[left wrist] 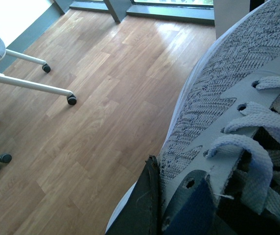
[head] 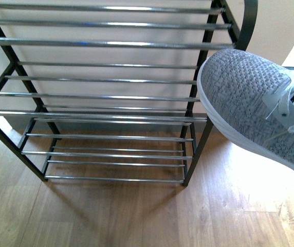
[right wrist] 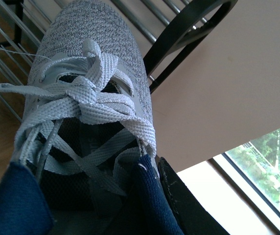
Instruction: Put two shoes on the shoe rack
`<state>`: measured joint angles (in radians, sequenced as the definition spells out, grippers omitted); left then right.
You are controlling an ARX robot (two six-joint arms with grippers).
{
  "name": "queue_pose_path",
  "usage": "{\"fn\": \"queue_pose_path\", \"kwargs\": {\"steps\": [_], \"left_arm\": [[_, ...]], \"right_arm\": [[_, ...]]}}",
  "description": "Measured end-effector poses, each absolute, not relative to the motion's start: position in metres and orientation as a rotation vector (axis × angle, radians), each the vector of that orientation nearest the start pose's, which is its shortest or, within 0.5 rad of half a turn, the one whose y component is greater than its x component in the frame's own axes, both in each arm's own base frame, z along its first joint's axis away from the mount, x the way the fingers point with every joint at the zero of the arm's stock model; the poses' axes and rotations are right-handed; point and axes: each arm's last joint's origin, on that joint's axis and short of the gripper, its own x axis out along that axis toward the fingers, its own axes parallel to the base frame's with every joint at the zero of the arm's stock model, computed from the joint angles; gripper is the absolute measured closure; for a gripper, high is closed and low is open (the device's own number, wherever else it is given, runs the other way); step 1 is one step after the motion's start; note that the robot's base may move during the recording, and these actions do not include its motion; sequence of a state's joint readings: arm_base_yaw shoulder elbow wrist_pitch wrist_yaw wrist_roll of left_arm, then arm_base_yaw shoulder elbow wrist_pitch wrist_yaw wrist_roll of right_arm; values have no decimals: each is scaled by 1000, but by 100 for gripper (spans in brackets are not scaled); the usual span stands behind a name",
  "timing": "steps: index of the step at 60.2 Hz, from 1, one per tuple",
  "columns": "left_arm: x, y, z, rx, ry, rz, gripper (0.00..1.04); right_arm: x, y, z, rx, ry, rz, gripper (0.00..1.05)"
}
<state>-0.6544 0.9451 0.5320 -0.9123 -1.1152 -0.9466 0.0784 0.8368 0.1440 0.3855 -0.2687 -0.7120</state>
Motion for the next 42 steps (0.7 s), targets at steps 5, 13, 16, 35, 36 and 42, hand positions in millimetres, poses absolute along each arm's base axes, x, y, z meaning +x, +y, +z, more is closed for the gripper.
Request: {"fn": "queue_pose_path", "kwargs": {"steps": [5, 13, 16, 35, 36, 42], "left_arm": [[122, -61, 196, 153, 547, 700, 103], [122, -61, 196, 154, 545, 701, 103], [122, -61, 196, 154, 544, 702, 103], [122, -61, 196, 151, 548, 699, 103], [122, -61, 196, 151, 549, 699, 103], [122, -61, 196, 153, 546, 700, 103]], "right_arm": [[160, 20, 160, -671, 173, 435, 104], [160, 20, 160, -672, 175, 427, 104], [160, 20, 160, -672, 175, 427, 104], [160, 20, 160, -671, 172, 435, 104], [160, 20, 160, -671, 172, 435, 104], [160, 20, 160, -672, 174, 431, 104]]}}
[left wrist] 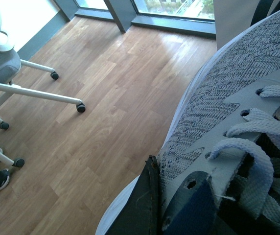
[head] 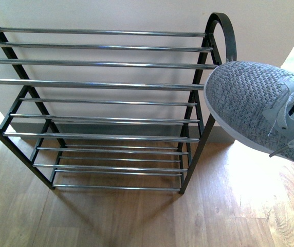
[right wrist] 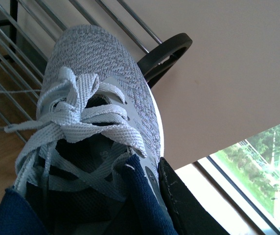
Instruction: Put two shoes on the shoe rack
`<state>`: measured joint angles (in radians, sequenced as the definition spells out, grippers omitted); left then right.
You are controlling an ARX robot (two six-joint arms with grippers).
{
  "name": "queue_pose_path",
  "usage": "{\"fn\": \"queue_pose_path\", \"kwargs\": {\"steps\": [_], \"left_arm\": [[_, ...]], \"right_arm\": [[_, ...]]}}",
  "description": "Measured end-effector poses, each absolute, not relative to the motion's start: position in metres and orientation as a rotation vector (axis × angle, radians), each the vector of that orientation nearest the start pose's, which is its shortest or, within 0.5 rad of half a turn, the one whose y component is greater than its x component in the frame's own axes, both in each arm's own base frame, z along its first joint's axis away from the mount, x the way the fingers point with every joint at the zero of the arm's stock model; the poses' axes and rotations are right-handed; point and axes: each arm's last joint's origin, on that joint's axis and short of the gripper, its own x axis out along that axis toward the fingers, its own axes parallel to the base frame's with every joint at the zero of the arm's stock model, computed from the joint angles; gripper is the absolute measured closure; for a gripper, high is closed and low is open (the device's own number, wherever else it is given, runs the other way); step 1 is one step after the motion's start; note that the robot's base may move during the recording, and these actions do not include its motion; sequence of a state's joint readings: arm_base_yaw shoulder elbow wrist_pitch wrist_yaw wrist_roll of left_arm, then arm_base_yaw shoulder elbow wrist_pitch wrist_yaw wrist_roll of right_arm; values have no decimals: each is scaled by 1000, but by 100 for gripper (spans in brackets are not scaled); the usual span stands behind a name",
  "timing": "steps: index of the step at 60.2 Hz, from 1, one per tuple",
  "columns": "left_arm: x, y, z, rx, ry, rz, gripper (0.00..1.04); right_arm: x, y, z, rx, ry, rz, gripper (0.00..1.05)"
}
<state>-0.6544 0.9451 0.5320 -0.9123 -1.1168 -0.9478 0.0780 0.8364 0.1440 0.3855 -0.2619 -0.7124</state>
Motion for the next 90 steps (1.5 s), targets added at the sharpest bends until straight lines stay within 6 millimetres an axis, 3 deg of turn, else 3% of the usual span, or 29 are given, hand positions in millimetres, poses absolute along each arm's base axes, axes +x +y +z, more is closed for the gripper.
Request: {"fn": "queue_pose_path", "kwargs": {"steps": [90], "left_arm": [[122, -61, 195, 145, 561, 691, 103]], "right_arm": [[160, 20, 160, -672, 174, 429, 104]]}}
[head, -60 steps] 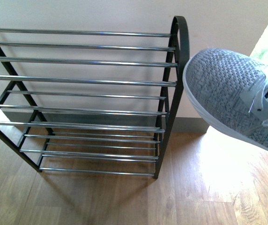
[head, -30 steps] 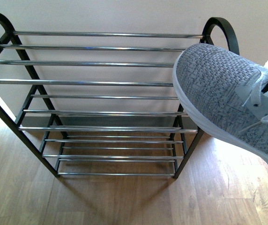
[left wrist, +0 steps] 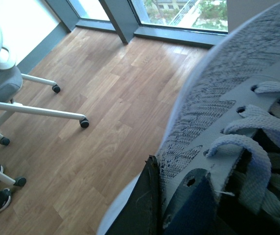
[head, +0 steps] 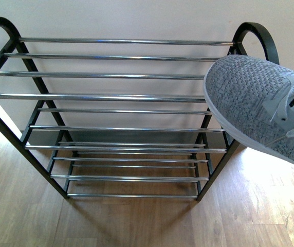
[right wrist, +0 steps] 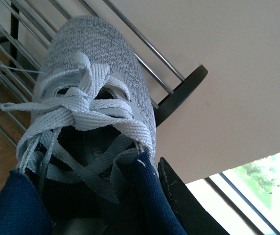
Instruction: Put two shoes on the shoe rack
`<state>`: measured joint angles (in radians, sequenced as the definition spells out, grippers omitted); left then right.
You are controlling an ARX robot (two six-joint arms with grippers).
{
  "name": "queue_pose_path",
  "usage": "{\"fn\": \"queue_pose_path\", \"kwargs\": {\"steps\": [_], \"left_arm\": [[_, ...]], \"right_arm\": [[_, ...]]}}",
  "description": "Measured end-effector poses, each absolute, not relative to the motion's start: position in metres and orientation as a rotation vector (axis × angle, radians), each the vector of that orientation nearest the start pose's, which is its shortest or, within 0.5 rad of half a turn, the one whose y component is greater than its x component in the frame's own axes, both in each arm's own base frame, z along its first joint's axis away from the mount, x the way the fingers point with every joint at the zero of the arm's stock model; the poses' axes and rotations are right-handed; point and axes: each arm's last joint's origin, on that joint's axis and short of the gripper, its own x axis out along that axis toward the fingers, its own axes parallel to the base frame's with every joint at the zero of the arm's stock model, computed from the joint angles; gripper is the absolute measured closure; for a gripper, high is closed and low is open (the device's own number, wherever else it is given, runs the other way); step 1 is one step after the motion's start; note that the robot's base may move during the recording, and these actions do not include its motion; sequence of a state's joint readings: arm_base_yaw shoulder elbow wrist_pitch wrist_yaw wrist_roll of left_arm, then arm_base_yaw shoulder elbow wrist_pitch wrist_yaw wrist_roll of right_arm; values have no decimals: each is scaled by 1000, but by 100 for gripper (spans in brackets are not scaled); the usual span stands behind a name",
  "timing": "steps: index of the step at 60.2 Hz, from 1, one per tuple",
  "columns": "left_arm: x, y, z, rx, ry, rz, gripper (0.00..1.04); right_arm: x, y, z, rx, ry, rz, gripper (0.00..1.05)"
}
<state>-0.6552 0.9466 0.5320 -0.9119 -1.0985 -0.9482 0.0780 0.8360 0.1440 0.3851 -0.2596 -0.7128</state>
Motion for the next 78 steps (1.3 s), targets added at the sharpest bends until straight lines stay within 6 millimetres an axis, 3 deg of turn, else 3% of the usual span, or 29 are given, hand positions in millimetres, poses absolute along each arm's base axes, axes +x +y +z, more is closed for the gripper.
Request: {"fn": "queue_pose_path", "kwargs": {"steps": [6, 18, 24, 32, 37, 44, 59, 67, 78], "left_arm": [[122, -61, 196, 153, 547, 700, 103], [122, -61, 196, 154, 546, 701, 103], [122, -61, 196, 152, 549, 699, 103], [122, -61, 196, 153, 547, 701, 103], [122, -61, 196, 153, 547, 700, 103], [122, -61, 196, 152, 548, 700, 103], [122, -61, 196, 153, 548, 700, 103], [122, -61, 196, 152, 548, 700, 103], [122, -61, 196, 152, 548, 700, 103]], "right_arm": [[160, 20, 160, -672, 173, 432, 104], [165, 38, 176, -334, 138, 522, 104], [179, 61, 198, -153, 177, 500, 104], [208, 102, 243, 81, 238, 499, 104], [233, 122, 255, 208, 292, 440, 104], [265, 142, 248, 333, 415, 358, 104], [328, 166, 197, 480, 597, 98, 104], [355, 162, 179, 487, 614, -12, 104], [367, 143, 180, 515, 606, -72, 104]]}}
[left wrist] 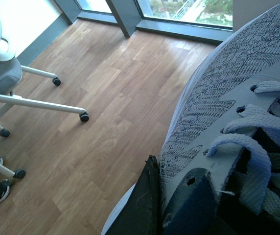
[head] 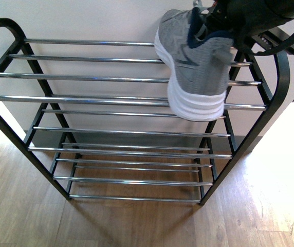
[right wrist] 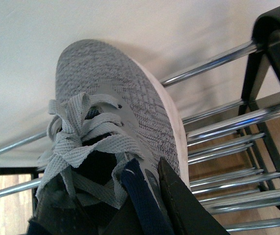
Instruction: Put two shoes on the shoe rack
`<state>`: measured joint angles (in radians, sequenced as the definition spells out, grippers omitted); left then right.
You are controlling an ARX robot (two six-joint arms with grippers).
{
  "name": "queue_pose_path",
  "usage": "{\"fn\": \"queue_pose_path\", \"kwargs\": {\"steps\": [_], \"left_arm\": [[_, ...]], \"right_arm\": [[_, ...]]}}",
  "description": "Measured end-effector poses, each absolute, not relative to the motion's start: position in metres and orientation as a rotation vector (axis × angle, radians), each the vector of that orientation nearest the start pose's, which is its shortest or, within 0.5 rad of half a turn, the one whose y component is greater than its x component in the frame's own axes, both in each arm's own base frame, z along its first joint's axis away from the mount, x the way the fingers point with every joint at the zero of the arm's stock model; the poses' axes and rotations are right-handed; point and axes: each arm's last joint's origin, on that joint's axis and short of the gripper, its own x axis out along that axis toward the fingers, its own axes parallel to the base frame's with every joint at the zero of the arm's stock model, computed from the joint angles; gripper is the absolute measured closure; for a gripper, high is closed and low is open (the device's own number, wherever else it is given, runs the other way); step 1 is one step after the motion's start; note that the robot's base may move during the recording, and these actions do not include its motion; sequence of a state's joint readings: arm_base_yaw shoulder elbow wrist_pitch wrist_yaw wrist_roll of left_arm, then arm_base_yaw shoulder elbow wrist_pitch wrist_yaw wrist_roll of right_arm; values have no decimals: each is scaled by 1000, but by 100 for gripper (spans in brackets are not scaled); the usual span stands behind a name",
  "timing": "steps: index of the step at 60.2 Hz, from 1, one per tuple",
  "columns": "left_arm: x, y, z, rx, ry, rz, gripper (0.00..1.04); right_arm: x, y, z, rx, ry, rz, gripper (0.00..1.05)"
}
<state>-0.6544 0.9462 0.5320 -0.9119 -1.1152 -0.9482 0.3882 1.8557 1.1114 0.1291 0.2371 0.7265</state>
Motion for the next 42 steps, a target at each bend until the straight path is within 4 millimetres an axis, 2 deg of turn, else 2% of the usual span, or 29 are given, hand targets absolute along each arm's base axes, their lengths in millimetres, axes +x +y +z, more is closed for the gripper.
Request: {"fn": "queue_pose_path", "kwargs": {"steps": [16, 29, 32, 42], "left_arm": [[122, -61, 196, 152, 548, 700, 103], [122, -61, 196, 152, 548, 700, 103], [122, -61, 196, 153, 548, 700, 103], [122, -61, 196, 153, 548, 700, 103]], "right_arm": [[360, 95, 188, 525, 592, -219, 104], [358, 98, 188, 520, 587, -232, 103], [357, 101, 188, 526, 588, -223, 91], [350, 102, 200, 586, 619, -152, 65]]}}
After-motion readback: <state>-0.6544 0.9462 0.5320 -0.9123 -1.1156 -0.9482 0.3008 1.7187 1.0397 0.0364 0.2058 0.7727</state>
